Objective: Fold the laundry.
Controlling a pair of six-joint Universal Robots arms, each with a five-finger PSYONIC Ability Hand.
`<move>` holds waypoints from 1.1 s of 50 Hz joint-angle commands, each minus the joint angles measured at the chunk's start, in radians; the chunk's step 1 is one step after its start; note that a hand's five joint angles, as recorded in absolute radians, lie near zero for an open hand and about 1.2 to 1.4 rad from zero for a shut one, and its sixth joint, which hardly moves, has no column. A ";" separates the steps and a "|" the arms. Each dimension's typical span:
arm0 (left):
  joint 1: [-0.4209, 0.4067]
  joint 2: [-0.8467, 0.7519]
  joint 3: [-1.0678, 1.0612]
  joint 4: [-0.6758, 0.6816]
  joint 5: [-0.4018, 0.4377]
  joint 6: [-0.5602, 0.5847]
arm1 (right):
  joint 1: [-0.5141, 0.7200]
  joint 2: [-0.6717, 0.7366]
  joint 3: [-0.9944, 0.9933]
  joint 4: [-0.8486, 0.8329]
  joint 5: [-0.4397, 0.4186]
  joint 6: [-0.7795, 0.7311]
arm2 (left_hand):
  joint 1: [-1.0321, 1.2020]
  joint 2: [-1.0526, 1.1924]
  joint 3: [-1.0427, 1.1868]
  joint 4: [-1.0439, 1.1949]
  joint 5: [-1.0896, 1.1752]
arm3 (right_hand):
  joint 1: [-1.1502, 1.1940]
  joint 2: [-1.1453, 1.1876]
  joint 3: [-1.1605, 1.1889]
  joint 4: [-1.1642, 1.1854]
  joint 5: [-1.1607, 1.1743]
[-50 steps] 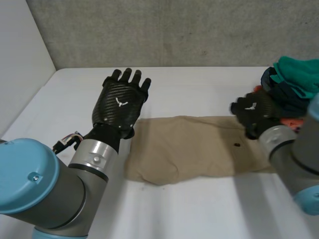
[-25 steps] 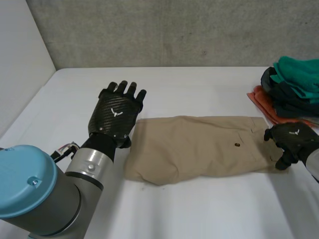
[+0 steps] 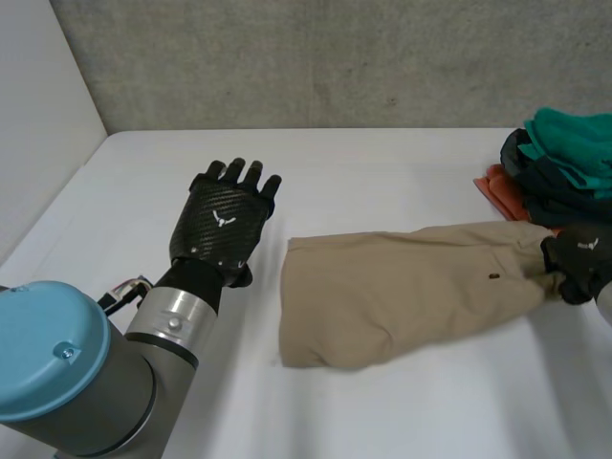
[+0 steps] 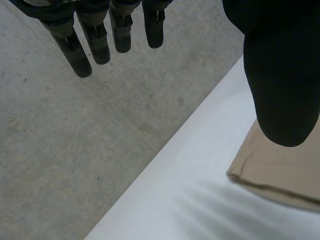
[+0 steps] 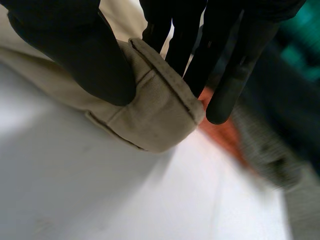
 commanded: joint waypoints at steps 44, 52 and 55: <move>-0.057 -0.184 0.286 -0.076 0.006 -0.136 | 0.489 0.014 -0.339 0.226 -0.088 0.560 | 0.006 -0.004 -0.010 -0.002 -0.021 | -0.675 -0.958 -0.973 -1.021 -0.980; -0.096 -0.385 0.469 -0.383 0.006 -0.233 | 0.485 0.206 -0.491 0.363 -0.093 0.545 | -0.006 -0.016 -0.022 -0.014 -0.033 | -0.675 -0.958 -0.973 -1.021 -0.980; -0.094 -0.425 0.497 -0.449 0.006 -0.250 | 0.485 0.262 -0.511 0.372 -0.090 0.528 | 0.000 -0.010 -0.016 -0.008 -0.027 | -0.675 -0.958 -0.973 -1.021 -0.980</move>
